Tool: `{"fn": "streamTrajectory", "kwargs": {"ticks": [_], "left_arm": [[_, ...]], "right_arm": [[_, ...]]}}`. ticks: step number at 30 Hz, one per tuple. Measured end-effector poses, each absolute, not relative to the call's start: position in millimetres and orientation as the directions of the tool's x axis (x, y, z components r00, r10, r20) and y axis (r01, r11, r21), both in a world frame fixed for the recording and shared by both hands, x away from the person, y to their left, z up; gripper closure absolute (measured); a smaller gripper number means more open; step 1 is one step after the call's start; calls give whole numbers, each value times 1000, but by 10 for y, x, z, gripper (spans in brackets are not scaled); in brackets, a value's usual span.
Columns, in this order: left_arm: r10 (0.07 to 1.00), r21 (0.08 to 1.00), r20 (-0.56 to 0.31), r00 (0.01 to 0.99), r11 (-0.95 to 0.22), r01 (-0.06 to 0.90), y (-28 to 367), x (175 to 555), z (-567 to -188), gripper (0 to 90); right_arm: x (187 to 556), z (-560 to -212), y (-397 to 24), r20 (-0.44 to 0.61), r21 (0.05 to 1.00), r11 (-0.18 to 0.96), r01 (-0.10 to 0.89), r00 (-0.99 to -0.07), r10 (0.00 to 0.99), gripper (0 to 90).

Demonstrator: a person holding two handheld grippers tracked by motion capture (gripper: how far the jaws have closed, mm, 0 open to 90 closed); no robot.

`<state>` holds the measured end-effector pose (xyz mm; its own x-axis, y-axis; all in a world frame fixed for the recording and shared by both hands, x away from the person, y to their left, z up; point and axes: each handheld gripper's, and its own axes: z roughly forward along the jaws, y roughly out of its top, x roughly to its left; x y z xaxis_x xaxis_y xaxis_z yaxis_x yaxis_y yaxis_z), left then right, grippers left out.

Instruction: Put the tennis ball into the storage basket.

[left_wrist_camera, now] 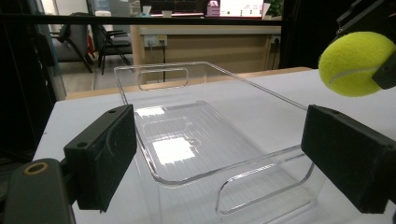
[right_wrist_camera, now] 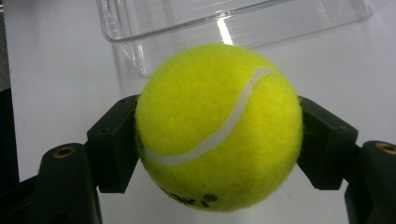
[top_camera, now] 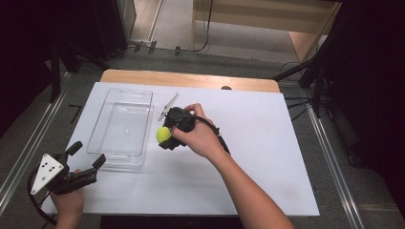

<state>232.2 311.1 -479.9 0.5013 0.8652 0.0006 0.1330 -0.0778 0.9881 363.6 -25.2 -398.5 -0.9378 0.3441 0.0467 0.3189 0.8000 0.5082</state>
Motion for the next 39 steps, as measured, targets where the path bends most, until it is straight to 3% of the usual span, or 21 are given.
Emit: {"fn": "streamTrajectory", "kwargs": {"ticks": [39], "left_arm": [[862, 990, -13, 507, -60, 128, 3121, 2335, -4803, 111]], "right_arm": [[3672, -3827, 155, 43, 507, 816, 277, -954, 297, 237]]}}
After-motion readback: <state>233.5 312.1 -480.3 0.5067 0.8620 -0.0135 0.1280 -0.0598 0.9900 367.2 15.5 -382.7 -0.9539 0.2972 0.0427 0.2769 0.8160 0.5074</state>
